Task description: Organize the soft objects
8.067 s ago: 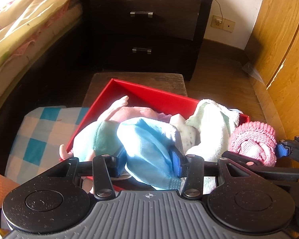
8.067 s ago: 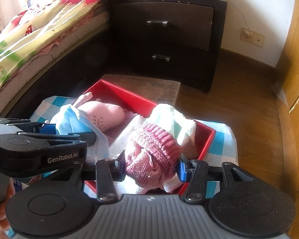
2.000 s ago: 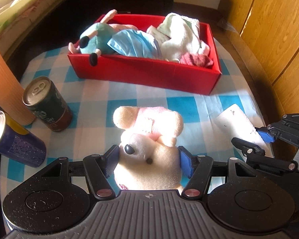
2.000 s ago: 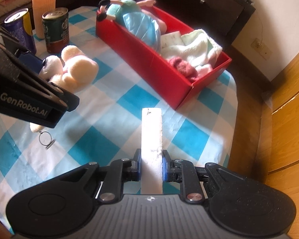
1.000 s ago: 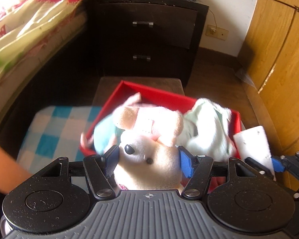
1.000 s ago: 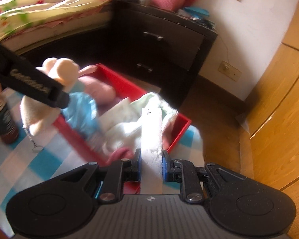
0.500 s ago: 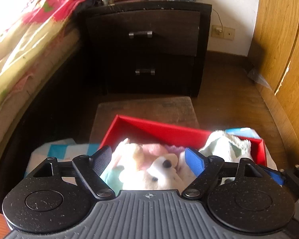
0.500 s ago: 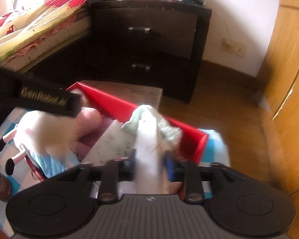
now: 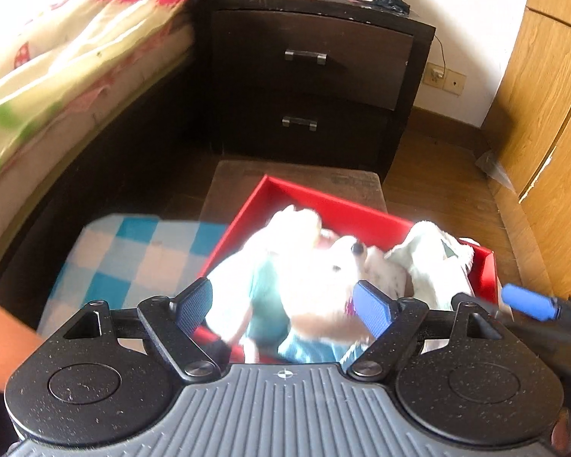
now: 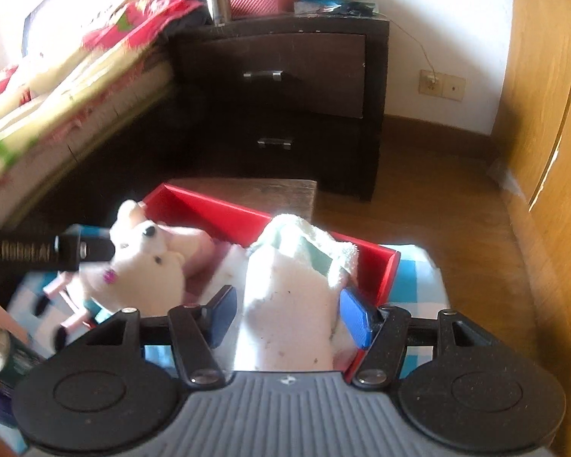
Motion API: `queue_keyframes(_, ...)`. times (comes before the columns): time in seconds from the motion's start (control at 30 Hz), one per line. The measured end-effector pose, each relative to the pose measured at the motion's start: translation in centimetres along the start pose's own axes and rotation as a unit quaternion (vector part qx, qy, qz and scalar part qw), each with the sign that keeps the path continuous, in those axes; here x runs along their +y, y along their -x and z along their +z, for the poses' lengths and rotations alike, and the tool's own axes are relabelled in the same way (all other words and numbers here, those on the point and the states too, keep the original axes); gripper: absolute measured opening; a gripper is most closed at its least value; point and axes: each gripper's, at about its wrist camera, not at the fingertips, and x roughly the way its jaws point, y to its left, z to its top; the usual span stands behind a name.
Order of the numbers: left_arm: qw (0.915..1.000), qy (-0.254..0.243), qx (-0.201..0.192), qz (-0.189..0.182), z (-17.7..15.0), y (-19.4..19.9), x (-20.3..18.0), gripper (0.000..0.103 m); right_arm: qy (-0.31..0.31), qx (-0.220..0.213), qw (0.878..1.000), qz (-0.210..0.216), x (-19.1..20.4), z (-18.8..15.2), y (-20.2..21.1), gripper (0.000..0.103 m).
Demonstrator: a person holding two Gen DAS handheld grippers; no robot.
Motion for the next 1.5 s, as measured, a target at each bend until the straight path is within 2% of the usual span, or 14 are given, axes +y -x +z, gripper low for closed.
queue_keyframes(0.13, 0.9999, 0.014, 0.001, -0.007, -0.5, 0.8, 0.7, 0.080, -0.032, -0.018, 0.999, 0.031, -0.2, 0.5, 0.5, 0.038)
queue_keyframes(0.23, 0.9999, 0.010, -0.002, -0.004, -0.9, 1.5, 1.0, 0.080, -0.061, -0.012, 0.996, 0.066, -0.4, 0.9, 0.2, 0.038)
queue_keyframes(0.27, 1.0000, 0.005, -0.003, -0.002, -1.0, 1.8, 1.0, 0.080, -0.065, -0.009, 0.996, 0.066, -0.2, 0.9, 0.2, 0.038)
queue_keyframes(0.43, 0.9998, 0.003, -0.014, 0.013, -1.7, 2.9, 1.0, 0.080, -0.002, -0.032, 0.999, -0.011, 1.4, 0.4, 2.0, 0.038)
queue_keyframes(0.57, 0.9999, -0.001, -0.015, 0.008, -2.7, 4.0, 0.5, 0.080, -0.033, -0.023, 0.999, -0.003, 0.6, 0.1, 3.7, 0.038)
queue_keyframes(0.77, 0.9996, -0.012, -0.024, 0.011, -4.7, 5.8, -0.2, 0.080, -0.005, -0.040, 0.999, -0.033, 1.4, -1.5, 6.7, 0.038)
queue_keyframes(0.9, 0.9991, -0.013, -0.036, 0.017, -6.1, 7.3, -0.4, 0.080, -0.004, -0.040, 0.999, -0.032, 1.5, -2.7, 8.3, 0.038)
queue_keyframes(1.2, 0.9962, -0.031, -0.077, 0.026, -8.3, 11.0, -0.7, 0.082, 0.008, -0.079, 0.996, -0.029, 2.5, -5.1, 12.9, 0.038)
queue_keyframes(1.5, 0.9945, -0.033, -0.095, 0.032, -9.5, 12.7, -0.3, 0.084, 0.007, -0.118, 0.993, -0.025, 3.6, -6.3, 16.0, 0.039)
